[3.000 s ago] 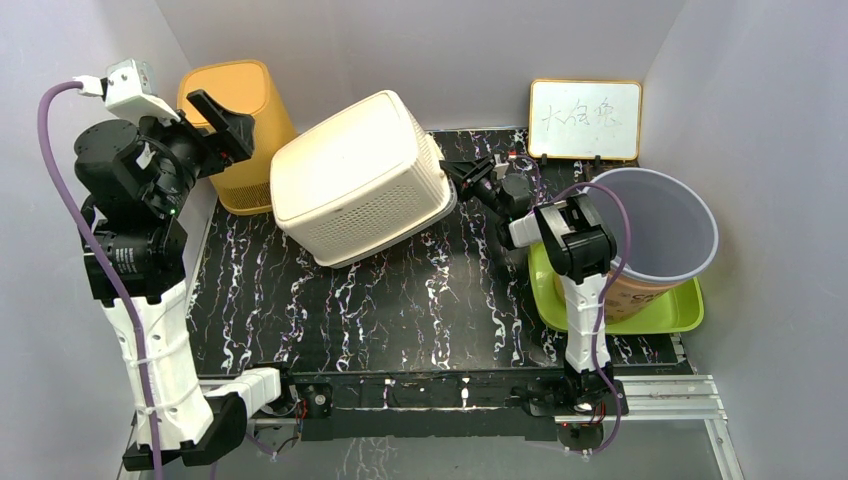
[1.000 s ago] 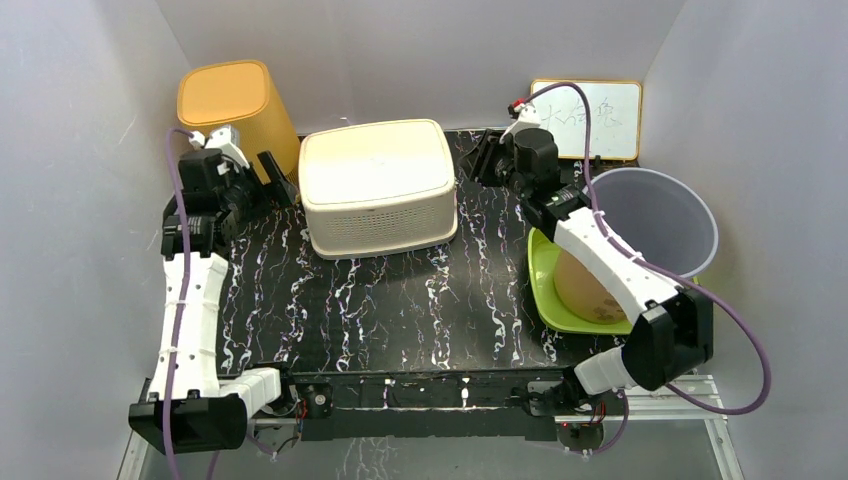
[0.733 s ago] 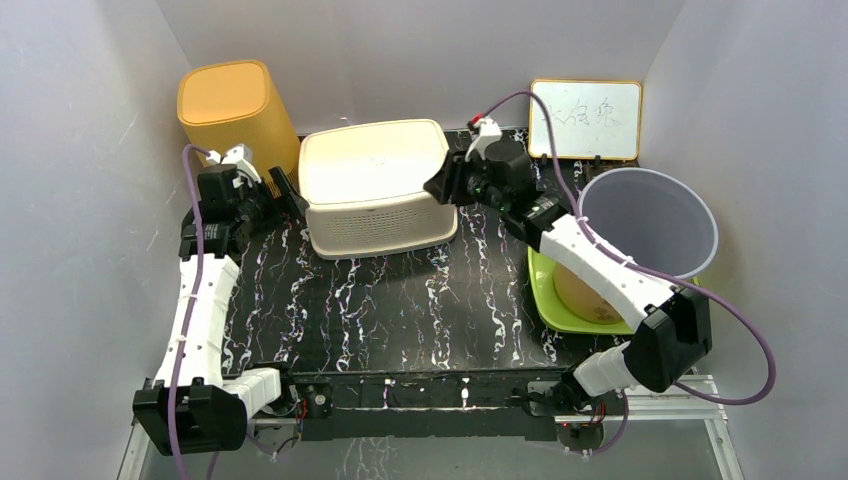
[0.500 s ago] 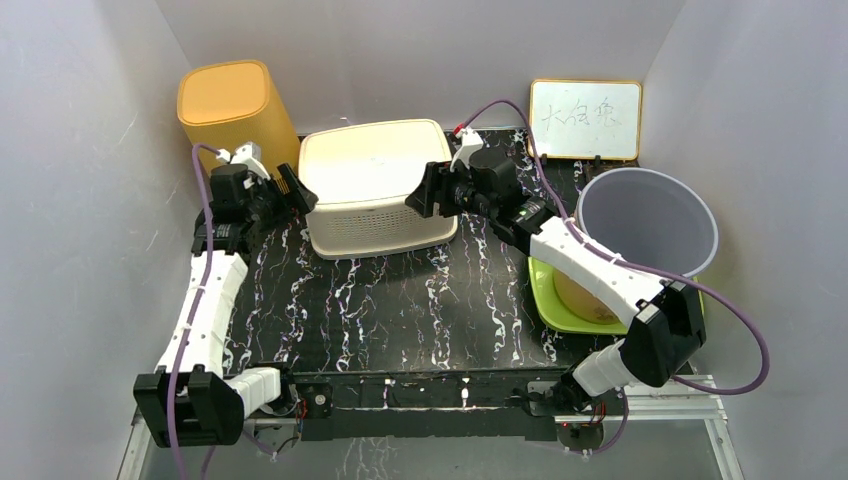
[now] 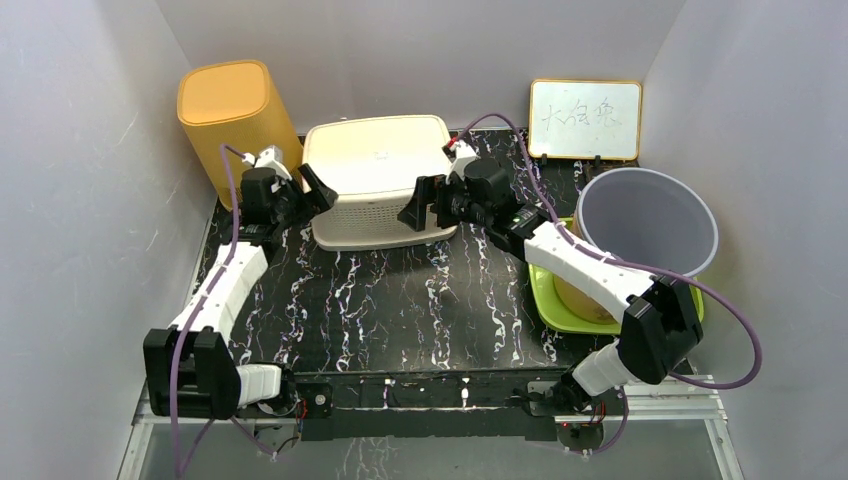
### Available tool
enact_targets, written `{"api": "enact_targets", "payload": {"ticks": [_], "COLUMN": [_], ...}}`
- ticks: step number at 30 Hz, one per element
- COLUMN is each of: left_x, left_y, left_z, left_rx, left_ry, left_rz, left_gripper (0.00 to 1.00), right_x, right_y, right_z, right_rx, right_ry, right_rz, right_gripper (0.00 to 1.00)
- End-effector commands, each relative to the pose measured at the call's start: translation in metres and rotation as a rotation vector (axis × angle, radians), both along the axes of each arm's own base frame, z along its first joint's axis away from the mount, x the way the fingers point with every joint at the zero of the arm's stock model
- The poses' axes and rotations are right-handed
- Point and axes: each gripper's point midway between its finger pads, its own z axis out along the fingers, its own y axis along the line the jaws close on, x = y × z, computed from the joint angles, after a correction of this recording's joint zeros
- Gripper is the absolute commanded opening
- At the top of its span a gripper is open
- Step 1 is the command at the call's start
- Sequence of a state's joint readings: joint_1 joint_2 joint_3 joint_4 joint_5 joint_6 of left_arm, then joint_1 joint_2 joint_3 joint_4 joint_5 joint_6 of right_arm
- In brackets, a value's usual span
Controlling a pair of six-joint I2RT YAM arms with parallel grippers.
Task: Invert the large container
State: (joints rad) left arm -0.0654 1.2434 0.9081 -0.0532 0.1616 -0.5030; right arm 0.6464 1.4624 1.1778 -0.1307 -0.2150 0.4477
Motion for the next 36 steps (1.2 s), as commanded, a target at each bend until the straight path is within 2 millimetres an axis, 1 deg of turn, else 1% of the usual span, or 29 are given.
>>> {"api": "enact_targets", "payload": {"ticks": [1, 2, 6, 8, 11, 14, 16, 17, 19, 20, 21, 26, 29, 30, 32, 36], "left_x": [0.025, 0.031, 0.068, 0.087, 0.109, 0.126, 0.131, 0.131, 0.125, 0.118, 0.110, 0.063, 0.034, 0.025, 0.010, -0.011], "left_y": [-0.004, -0.006, -0.020, -0.030, -0.041, -0.044, -0.044, -0.043, -0.040, -0.038, -0.037, -0.025, -0.019, -0.019, -0.015, -0.009], "left_z": [-0.010, -0.008, -0.003, 0.003, 0.005, 0.008, 0.010, 0.013, 0.021, 0.023, 0.034, 0.060, 0.069, 0.074, 0.079, 0.078], "left_rx": [0.015, 0.013, 0.007, 0.016, 0.047, 0.085, 0.116, 0.126, 0.158, 0.172, 0.180, 0.232, 0.250, 0.252, 0.264, 0.278], "left_ry": [-0.019, -0.028, -0.057, -0.075, -0.090, -0.100, -0.089, -0.083, -0.089, -0.088, -0.103, -0.084, -0.080, -0.091, -0.092, -0.079], "left_rz": [0.025, 0.024, 0.004, -0.017, -0.040, -0.047, -0.058, -0.061, -0.064, -0.068, -0.074, -0.095, -0.109, -0.117, -0.123, -0.119], "left_gripper": [0.81, 0.81, 0.81, 0.81, 0.81, 0.81, 0.82, 0.83, 0.87, 0.96, 0.98, 0.98, 0.98, 0.98, 0.98, 0.98], "right_x": [0.001, 0.001, 0.007, 0.013, 0.025, 0.042, 0.055, 0.061, 0.075, 0.082, 0.089, 0.127, 0.148, 0.155, 0.168, 0.190], "right_y": [0.010, 0.011, 0.014, 0.018, 0.022, 0.024, 0.026, 0.027, 0.029, 0.030, 0.029, 0.024, 0.022, 0.021, 0.019, 0.014], "right_z": [0.007, 0.006, 0.002, -0.001, -0.005, -0.013, -0.021, -0.025, -0.038, -0.046, -0.050, -0.061, -0.064, -0.062, -0.060, -0.058], "right_rx": [0.051, 0.050, 0.048, 0.044, 0.035, 0.014, -0.003, -0.011, -0.033, -0.041, -0.046, -0.069, -0.078, -0.076, -0.079, -0.088], "right_ry": [-0.038, -0.038, -0.042, -0.039, -0.044, -0.053, -0.051, -0.047, -0.036, -0.035, -0.040, -0.081, -0.103, -0.115, -0.141, -0.193], "right_rz": [0.028, 0.029, 0.028, 0.024, 0.004, -0.038, -0.068, -0.076, -0.107, -0.124, -0.150, -0.297, -0.371, -0.393, -0.442, -0.530], "right_gripper": [0.98, 0.98, 0.98, 0.98, 0.98, 0.98, 0.98, 0.98, 0.98, 0.98, 0.98, 0.98, 0.98, 0.98, 0.98, 0.98]}}
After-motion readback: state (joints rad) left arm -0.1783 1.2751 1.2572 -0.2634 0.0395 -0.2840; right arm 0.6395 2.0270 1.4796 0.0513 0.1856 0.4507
